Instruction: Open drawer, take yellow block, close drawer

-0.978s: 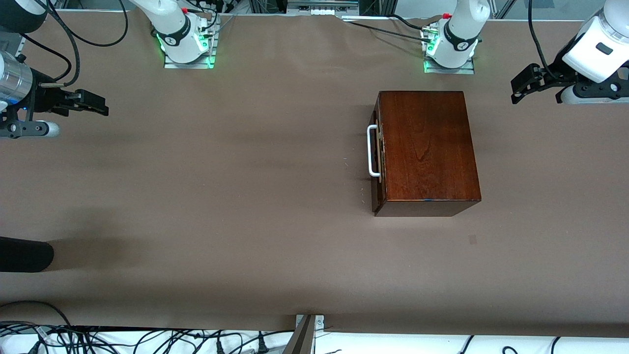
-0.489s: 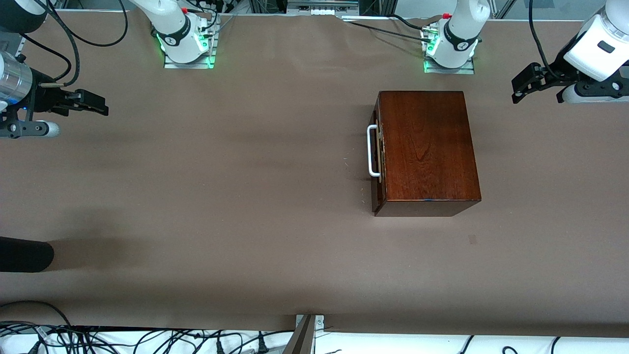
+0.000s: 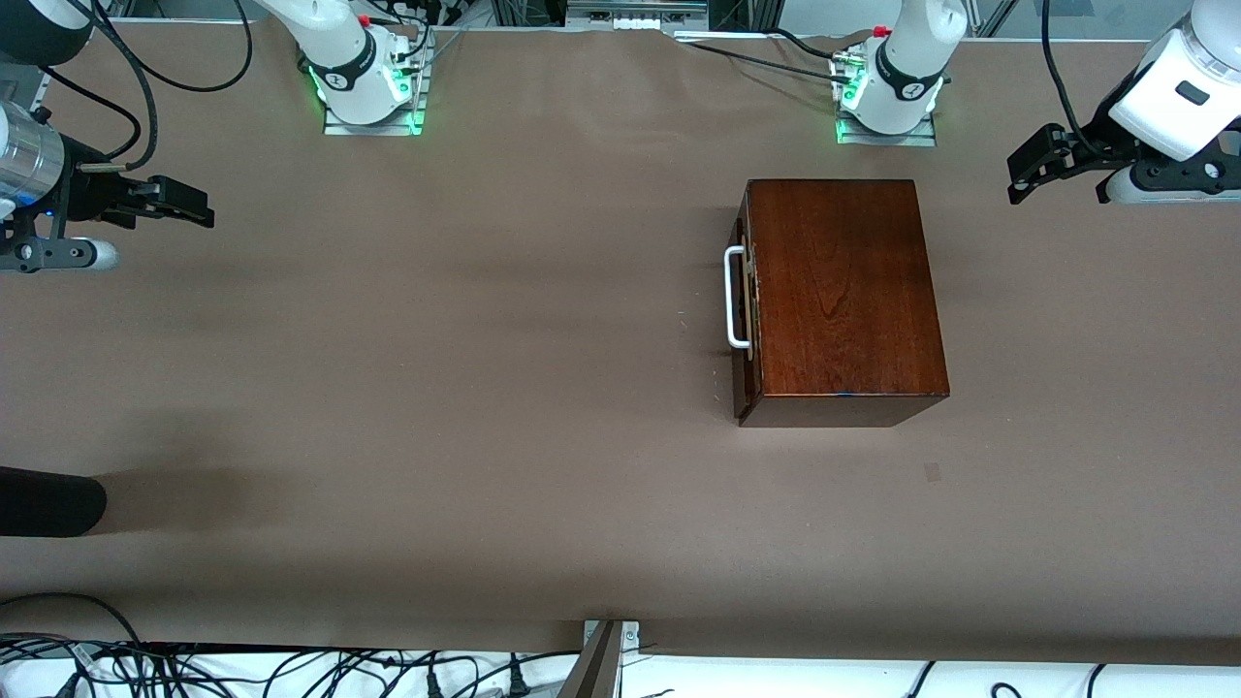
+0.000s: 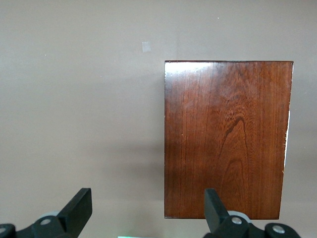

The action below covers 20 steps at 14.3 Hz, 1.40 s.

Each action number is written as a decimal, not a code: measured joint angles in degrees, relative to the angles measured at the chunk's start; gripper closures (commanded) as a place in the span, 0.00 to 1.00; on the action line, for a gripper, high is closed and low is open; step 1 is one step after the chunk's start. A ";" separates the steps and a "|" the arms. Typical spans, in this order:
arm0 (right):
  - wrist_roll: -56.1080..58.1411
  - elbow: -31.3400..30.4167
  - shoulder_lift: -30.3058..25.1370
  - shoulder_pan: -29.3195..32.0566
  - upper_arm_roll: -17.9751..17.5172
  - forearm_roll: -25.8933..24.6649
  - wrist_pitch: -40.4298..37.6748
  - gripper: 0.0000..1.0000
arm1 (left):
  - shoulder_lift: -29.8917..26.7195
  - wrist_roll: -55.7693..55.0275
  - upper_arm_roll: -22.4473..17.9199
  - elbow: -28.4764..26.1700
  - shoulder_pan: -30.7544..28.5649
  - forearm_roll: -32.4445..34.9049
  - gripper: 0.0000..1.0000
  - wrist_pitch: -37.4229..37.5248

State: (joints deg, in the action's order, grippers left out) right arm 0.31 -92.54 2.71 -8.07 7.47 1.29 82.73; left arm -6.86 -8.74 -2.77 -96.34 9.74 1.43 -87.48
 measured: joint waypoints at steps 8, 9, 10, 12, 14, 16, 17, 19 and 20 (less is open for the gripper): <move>0.00 -0.09 0.34 0.00 0.01 0.00 0.00 0.00 | -0.03 0.00 0.00 0.08 0.00 0.00 0.00 0.00; 0.01 -0.09 0.52 0.00 0.02 0.00 0.00 0.00 | -0.04 0.00 0.00 0.09 0.00 0.00 0.00 0.00; 0.01 -0.09 0.68 0.00 0.02 0.00 0.00 0.00 | -0.05 0.00 0.00 0.11 0.00 0.00 0.00 0.00; 0.01 -0.09 0.83 0.00 0.03 0.00 0.00 0.00 | -0.05 0.00 0.00 0.14 0.00 0.00 0.00 0.00; 0.01 -0.09 0.82 0.00 0.03 0.00 0.00 0.00 | -0.07 0.00 0.00 0.19 0.00 0.00 0.00 0.00; 0.01 -0.09 0.82 0.00 0.03 0.00 0.00 0.00 | -0.13 0.00 0.04 0.24 0.00 0.00 0.00 0.00; 0.01 -0.09 0.82 0.00 0.03 0.00 0.00 0.00 | -0.15 0.00 0.06 0.24 0.00 0.00 0.00 0.00; 0.01 -0.09 0.82 0.00 0.03 0.00 0.00 0.00 | -0.16 0.00 0.07 0.24 0.00 0.00 0.00 0.00; 0.01 -0.09 0.82 0.00 0.03 0.00 0.00 0.00 | -0.16 0.00 0.07 0.24 0.00 0.00 0.00 0.00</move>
State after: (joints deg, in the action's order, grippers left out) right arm 0.31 -92.63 3.53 -8.07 7.51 1.29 82.73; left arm -7.03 -8.74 -2.70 -96.10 9.75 1.43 -87.48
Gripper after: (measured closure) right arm 0.000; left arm 0.000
